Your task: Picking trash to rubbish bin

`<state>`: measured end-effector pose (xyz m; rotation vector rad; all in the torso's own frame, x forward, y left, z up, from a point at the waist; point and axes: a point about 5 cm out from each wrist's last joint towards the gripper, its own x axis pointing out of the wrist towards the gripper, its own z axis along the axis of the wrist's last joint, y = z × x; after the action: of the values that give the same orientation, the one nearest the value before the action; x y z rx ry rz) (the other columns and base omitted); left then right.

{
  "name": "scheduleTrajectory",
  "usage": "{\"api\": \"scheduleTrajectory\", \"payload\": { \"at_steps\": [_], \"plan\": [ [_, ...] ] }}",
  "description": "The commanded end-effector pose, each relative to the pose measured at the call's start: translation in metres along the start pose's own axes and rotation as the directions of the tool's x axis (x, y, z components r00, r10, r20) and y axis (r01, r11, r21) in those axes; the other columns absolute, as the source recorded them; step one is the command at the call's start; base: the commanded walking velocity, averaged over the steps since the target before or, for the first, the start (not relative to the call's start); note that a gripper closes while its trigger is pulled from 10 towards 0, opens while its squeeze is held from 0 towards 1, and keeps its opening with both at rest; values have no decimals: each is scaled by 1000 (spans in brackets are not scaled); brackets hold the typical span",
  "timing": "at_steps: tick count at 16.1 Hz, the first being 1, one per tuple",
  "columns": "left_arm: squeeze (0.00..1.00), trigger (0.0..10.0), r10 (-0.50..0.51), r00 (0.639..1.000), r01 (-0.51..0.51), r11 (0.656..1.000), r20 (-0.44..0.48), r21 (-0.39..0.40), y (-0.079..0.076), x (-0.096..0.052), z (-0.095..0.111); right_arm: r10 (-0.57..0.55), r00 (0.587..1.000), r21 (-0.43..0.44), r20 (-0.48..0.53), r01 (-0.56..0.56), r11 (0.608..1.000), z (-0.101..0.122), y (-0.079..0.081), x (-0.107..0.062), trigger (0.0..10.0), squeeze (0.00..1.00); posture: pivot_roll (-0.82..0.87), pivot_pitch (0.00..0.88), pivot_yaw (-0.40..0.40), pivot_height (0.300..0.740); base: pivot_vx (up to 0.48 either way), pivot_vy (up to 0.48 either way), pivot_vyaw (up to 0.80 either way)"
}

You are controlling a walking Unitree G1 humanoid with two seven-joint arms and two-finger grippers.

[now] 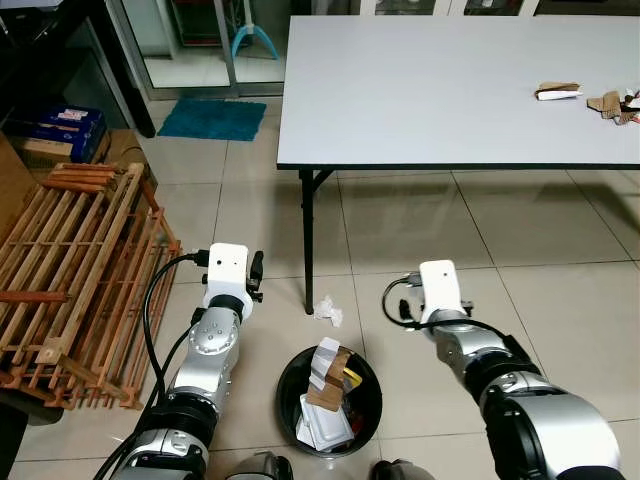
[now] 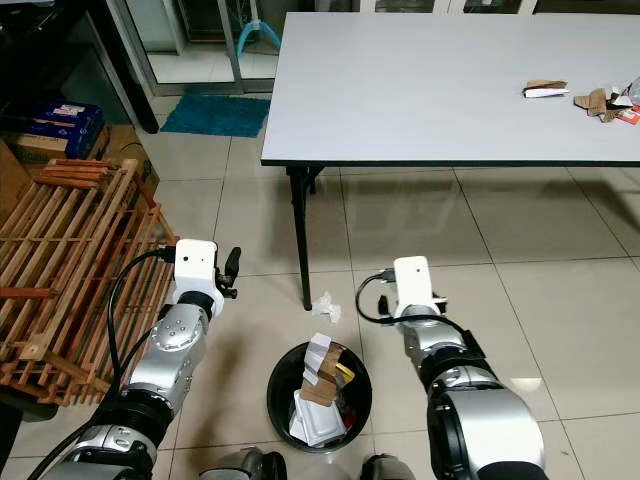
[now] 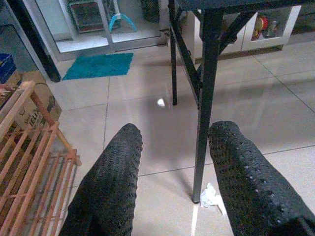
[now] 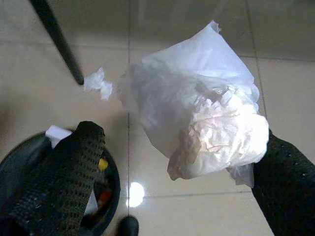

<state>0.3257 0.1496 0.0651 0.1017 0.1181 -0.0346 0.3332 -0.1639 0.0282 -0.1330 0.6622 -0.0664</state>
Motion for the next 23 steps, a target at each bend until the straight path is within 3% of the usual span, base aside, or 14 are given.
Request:
{"api": "scheduleTrajectory", "payload": {
  "at_steps": [1,3,5,6,7,9,10,11,14,17,19,20,21,23],
  "plan": [
    [0,10000,-4,1000,4,1000,-5,6,0,1,0,-20,998,53,58,17,998,5,-6,0,10000,0,22,96,28,720,0,0,0],
    [0,10000,-6,1000,6,1000,-4,5,0,1,0,-22,993,108,117,10,994,10,-8,-1,10000,0,21,97,28,720,0,0,0],
    [0,10000,-10,1000,10,1000,-4,5,-1,1,0,-1,981,250,193,-49,967,16,-9,-2,10000,0,20,96,29,720,0,0,0],
    [0,10000,-14,1000,14,1000,-5,6,-1,1,0,8,973,349,232,-91,933,20,-10,-3,10000,1000,17,96,31,720,0,0,0],
    [0,10000,-18,1000,18,1000,-6,7,-1,1,0,7,967,393,256,-111,913,22,-10,-3,10000,1000,15,95,32,720,0,0,0],
    [0,10000,-27,1000,27,1000,-5,6,-3,1,0,-4,964,385,265,-102,917,22,-11,-4,10000,1000,16,95,34,720,0,0,0],
    [0,10000,-30,1000,30,1000,-5,6,-4,1,0,-3,963,381,269,-103,919,21,-10,-4,10000,357,16,95,34,720,0,0,0],
    [0,10000,-32,999,32,999,-4,6,-4,1,0,-4,960,389,279,-110,915,22,-10,-4,10000,0,18,96,33,720,0,0,0],
    [0,10000,-36,999,36,999,-6,6,-5,1,0,50,946,430,321,-193,882,29,-1,-5,10000,0,16,96,35,720,0,0,0],
    [0,10000,-39,999,39,999,-5,6,-5,1,0,184,908,452,375,-353,819,31,18,-8,10000,0,18,95,33,720,0,0,0],
    [0,10000,-43,999,43,999,-4,4,-5,1,0,252,895,511,367,-421,750,22,27,-9,10000,0,19,92,32,720,0,0,0],
    [0,10000,-52,999,52,999,-5,2,-6,1,0,306,878,545,369,-471,693,15,33,-10,10000,0,22,90,33,720,0,0,0],
    [0,10000,-55,998,55,998,-5,2,-6,1,0,323,870,556,373,-488,672,12,35,-10,10000,0,22,90,33,720,0,0,0],
    [0,10000,-60,998,60,998,-5,1,-6,1,0,354,839,623,415,-545,562,9,38,-12,10000,0,21,88,35,720,0,0,0]
  ]
}}
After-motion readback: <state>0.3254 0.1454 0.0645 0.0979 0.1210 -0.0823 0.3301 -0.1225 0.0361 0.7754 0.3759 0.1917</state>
